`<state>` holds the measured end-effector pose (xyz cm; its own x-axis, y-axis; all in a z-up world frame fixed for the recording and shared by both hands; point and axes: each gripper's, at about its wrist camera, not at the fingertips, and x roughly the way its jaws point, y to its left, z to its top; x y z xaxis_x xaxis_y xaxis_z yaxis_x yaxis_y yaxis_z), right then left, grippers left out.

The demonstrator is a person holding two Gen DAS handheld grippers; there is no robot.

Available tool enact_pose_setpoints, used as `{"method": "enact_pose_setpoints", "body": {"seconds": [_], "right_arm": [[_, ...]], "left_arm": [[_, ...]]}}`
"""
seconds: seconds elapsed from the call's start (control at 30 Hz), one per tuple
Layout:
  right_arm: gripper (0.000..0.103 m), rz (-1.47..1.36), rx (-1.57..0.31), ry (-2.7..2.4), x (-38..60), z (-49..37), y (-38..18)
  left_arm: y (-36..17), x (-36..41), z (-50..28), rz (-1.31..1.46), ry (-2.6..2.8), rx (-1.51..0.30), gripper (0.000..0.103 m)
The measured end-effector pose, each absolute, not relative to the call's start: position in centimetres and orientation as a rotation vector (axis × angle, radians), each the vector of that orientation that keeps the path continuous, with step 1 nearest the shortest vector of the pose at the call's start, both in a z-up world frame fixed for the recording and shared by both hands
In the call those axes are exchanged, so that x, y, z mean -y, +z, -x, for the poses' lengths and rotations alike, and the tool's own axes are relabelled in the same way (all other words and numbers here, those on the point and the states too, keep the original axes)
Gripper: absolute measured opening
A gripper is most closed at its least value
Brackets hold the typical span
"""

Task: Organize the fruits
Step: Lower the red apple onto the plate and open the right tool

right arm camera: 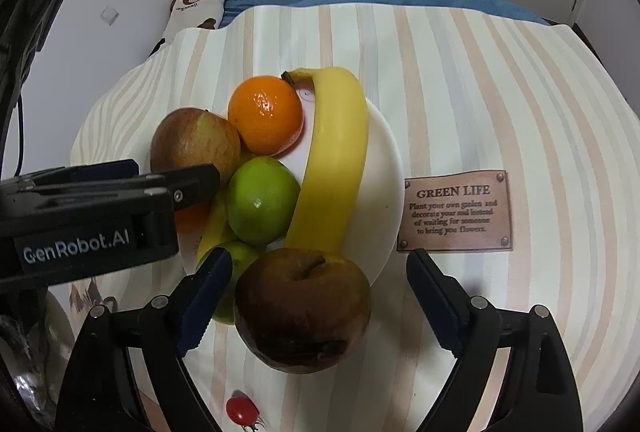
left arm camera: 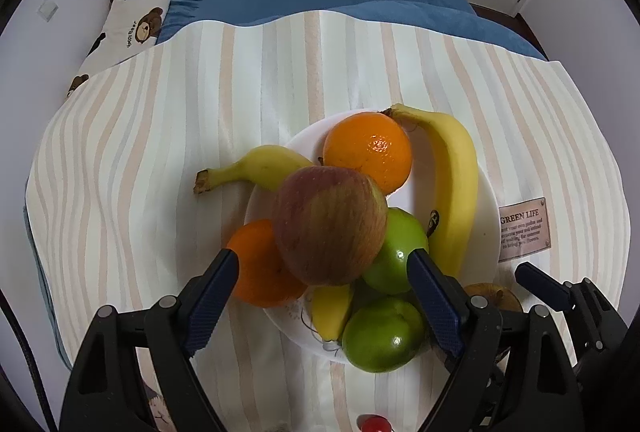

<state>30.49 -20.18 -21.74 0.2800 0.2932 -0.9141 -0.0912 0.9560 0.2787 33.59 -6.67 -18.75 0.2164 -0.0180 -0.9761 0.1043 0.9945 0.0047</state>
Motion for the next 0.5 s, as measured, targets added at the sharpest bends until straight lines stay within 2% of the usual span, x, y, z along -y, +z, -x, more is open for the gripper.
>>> {"method": "enact_pose_setpoints", "body": {"seconds": [0.3,0.5], "right_arm": [[0.091,-0.205,-1.256,0.252,21.0,-29.5,-21.0],[0.093,-0.168,-1.215,0.220,22.0,-27.3,-18.2]], "left_arm": [[-18.1,5.8,-32.3,-0.066,-0.068,-1.331,0.086],[-16.6,4.9,-29.5,-0.068,-0.052,-1.280,0.086]]}}
